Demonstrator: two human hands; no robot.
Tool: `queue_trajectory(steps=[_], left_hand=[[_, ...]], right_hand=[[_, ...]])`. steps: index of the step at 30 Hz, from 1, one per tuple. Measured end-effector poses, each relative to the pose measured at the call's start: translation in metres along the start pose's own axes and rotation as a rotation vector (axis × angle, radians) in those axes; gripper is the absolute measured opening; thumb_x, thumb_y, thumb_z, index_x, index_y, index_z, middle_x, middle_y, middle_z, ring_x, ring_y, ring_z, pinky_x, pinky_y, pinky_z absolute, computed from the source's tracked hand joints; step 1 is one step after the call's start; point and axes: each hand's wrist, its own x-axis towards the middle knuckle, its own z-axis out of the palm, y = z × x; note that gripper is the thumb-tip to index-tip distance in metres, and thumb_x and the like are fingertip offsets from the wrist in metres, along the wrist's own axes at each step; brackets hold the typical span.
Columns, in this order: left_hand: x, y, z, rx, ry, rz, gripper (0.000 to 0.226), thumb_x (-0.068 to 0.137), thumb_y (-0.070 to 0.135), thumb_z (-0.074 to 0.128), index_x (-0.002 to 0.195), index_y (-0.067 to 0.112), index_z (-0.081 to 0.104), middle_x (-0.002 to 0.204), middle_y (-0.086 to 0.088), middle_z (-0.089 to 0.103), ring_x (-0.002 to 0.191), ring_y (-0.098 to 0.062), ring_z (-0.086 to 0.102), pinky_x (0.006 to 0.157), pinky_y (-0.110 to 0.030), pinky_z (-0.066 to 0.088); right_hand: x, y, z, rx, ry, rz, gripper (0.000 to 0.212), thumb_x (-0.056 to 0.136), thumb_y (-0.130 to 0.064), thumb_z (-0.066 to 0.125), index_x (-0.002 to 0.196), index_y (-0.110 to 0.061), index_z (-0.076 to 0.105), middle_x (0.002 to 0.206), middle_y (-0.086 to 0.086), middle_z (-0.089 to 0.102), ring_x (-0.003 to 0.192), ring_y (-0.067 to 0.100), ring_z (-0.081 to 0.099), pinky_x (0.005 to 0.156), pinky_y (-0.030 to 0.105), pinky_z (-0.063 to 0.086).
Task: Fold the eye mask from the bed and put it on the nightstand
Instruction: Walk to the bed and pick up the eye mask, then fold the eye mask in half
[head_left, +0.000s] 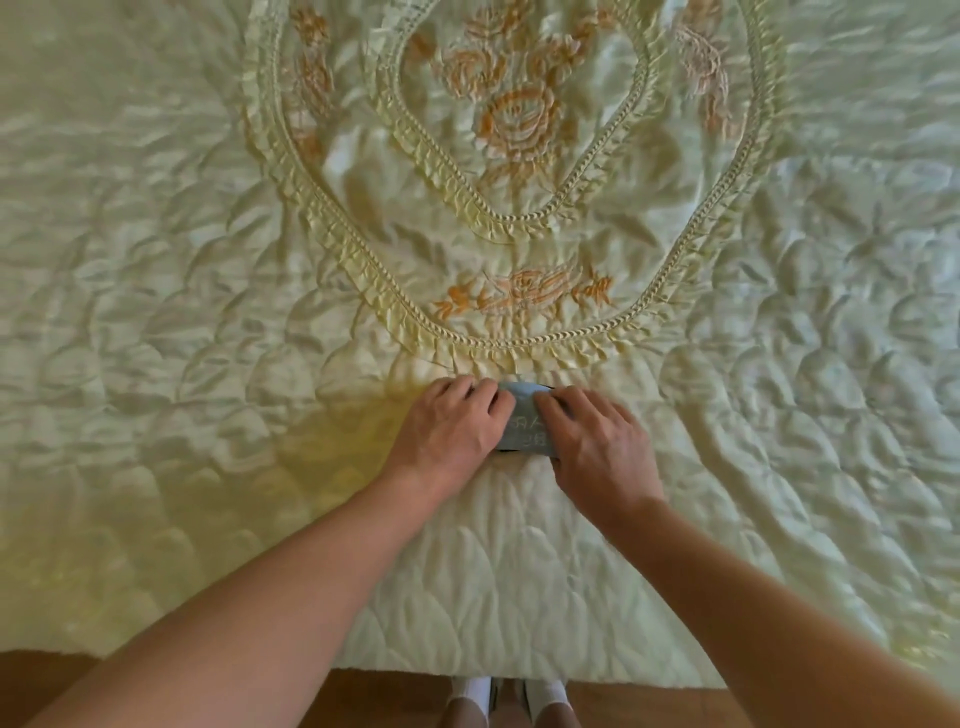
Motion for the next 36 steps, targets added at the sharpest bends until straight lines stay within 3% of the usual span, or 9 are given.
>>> queue_trajectory(steps=[3, 7, 9, 11, 15, 19, 23, 26, 36], left_hand=[[-0.002, 0.005, -0.016, -0.08, -0.074, -0.036, 0.025, 0.076, -0.001, 0.062, 0.099, 0.011, 0.062, 0.08, -0.008, 0.066, 0.069, -0.028, 0.062, 0.058, -0.037, 0.046], [-0.016, 0.009, -0.049, -0.415, -0.2, -0.124, 0.01, 0.087, 0.009, 0.058, 0.096, 0.012, 0.059, 0.084, -0.008, 0.068, 0.074, -0.03, 0.065, 0.054, -0.035, 0.043], [-0.027, 0.013, -0.076, -0.646, -0.286, -0.213, 0.009, 0.09, 0.016, 0.06, 0.098, 0.011, 0.06, 0.087, -0.01, 0.069, 0.077, -0.029, 0.065, 0.06, -0.035, 0.048], [-0.039, 0.018, -0.109, -0.854, -0.344, -0.309, 0.011, 0.089, 0.02, 0.062, 0.097, 0.013, 0.061, 0.09, -0.009, 0.069, 0.08, -0.025, 0.065, 0.063, -0.033, 0.048], [-0.062, 0.034, -0.189, -1.214, -0.285, -0.467, 0.023, 0.086, 0.016, 0.066, 0.109, 0.014, 0.063, 0.105, -0.004, 0.07, 0.098, -0.019, 0.065, 0.083, -0.034, 0.054], [-0.083, 0.054, -0.277, -1.576, -0.187, -0.558, 0.035, 0.085, 0.019, 0.074, 0.118, 0.018, 0.064, 0.113, 0.001, 0.071, 0.105, -0.014, 0.067, 0.09, -0.03, 0.054], [-0.099, 0.069, -0.35, -1.857, -0.062, -0.644, 0.033, 0.083, 0.019, 0.076, 0.115, 0.019, 0.068, 0.11, -0.001, 0.075, 0.1, -0.016, 0.072, 0.08, -0.028, 0.058], [-0.113, 0.075, -0.396, -1.881, 0.008, -0.647, 0.024, 0.083, 0.019, 0.076, 0.106, 0.017, 0.071, 0.102, -0.001, 0.078, 0.095, -0.017, 0.073, 0.072, -0.025, 0.058], [-0.164, 0.066, -0.462, -1.916, 0.101, -0.7, 0.028, 0.083, 0.02, 0.076, 0.108, 0.01, 0.073, 0.104, -0.008, 0.078, 0.096, -0.023, 0.074, 0.084, -0.035, 0.058]], right_hand=[[0.004, 0.004, -0.026, 0.11, -0.094, 0.082, 0.023, 0.074, -0.01, 0.076, 0.096, -0.016, 0.072, 0.081, 0.004, 0.069, 0.068, 0.031, 0.067, 0.055, 0.035, 0.049], [0.011, 0.018, -0.083, 0.466, -0.341, 0.271, 0.015, 0.08, -0.015, 0.071, 0.091, -0.024, 0.074, 0.082, -0.001, 0.073, 0.075, 0.024, 0.068, 0.063, 0.039, 0.057], [0.01, 0.023, -0.116, 0.599, -0.387, 0.313, 0.018, 0.079, -0.011, 0.075, 0.09, -0.025, 0.073, 0.083, -0.001, 0.073, 0.075, 0.02, 0.069, 0.063, 0.031, 0.057], [0.007, 0.02, -0.153, 0.756, -0.365, 0.36, 0.022, 0.079, -0.007, 0.078, 0.096, -0.021, 0.074, 0.088, 0.007, 0.076, 0.081, 0.025, 0.073, 0.068, 0.031, 0.057], [-0.009, 0.0, -0.232, 1.13, -0.219, 0.524, 0.021, 0.079, -0.006, 0.081, 0.095, -0.017, 0.075, 0.1, 0.018, 0.078, 0.095, 0.032, 0.075, 0.088, 0.048, 0.062], [-0.027, -0.029, -0.305, 1.41, -0.109, 0.588, 0.027, 0.084, -0.015, 0.08, 0.109, -0.008, 0.073, 0.106, 0.016, 0.078, 0.098, 0.027, 0.076, 0.088, 0.048, 0.063], [-0.045, -0.052, -0.376, 1.656, -0.15, 0.485, 0.032, 0.089, -0.01, 0.074, 0.12, -0.004, 0.07, 0.109, 0.013, 0.078, 0.1, 0.027, 0.076, 0.078, 0.036, 0.063], [-0.056, -0.066, -0.417, 1.681, -0.157, 0.394, 0.036, 0.088, -0.002, 0.073, 0.124, -0.003, 0.068, 0.113, 0.017, 0.077, 0.099, 0.029, 0.076, 0.078, 0.038, 0.064], [-0.066, -0.109, -0.475, 1.607, -0.277, 0.154, 0.025, 0.093, 0.0, 0.066, 0.117, 0.003, 0.07, 0.118, 0.024, 0.074, 0.106, 0.033, 0.074, 0.089, 0.042, 0.062]])
